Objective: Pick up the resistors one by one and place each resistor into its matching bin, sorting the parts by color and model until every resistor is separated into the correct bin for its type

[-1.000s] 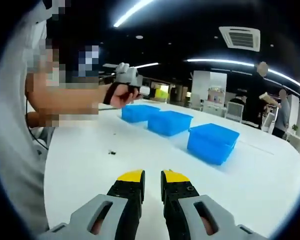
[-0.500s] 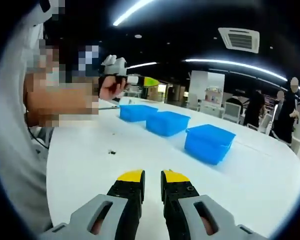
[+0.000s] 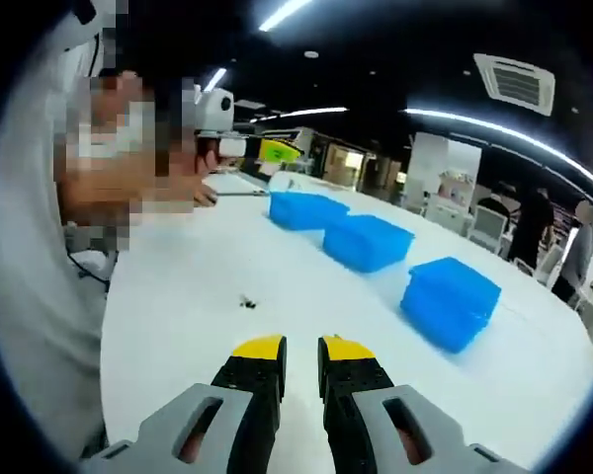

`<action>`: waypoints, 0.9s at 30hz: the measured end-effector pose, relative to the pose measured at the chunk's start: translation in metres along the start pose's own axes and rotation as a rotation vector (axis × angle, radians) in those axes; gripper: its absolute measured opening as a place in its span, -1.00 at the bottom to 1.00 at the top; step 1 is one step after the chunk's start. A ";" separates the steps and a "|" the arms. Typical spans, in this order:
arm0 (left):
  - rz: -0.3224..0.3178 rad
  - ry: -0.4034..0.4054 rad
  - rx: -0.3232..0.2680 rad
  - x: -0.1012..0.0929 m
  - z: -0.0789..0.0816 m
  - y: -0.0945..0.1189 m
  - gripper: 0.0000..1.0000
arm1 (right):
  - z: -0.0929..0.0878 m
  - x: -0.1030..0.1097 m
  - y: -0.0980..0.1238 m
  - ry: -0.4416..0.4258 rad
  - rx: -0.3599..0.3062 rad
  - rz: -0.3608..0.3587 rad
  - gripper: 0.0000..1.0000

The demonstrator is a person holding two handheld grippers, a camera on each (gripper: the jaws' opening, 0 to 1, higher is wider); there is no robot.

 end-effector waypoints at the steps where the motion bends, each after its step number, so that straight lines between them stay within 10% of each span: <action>1: 0.002 -0.002 0.003 -0.003 -0.005 0.005 -0.61 | 0.003 0.001 -0.005 0.016 0.011 0.021 -0.69; 10: 0.084 0.028 -0.033 -0.009 -0.030 0.047 -0.62 | 0.013 0.005 -0.042 0.088 0.165 0.171 -0.69; 27: 0.226 0.028 -0.101 0.005 -0.039 0.090 -0.63 | 0.029 0.011 -0.078 0.118 0.229 0.303 -0.70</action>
Point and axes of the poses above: the point that each gripper's makers call its tool centre point, and the gripper's own axes: y roughly backward along the fingers, x roughly to its left, z roughly out of its top, the point moved 8 cm from there along y, roughly backward along the fingers, and after that the axes turned 15 degrees about y, right-handed, at the moved point
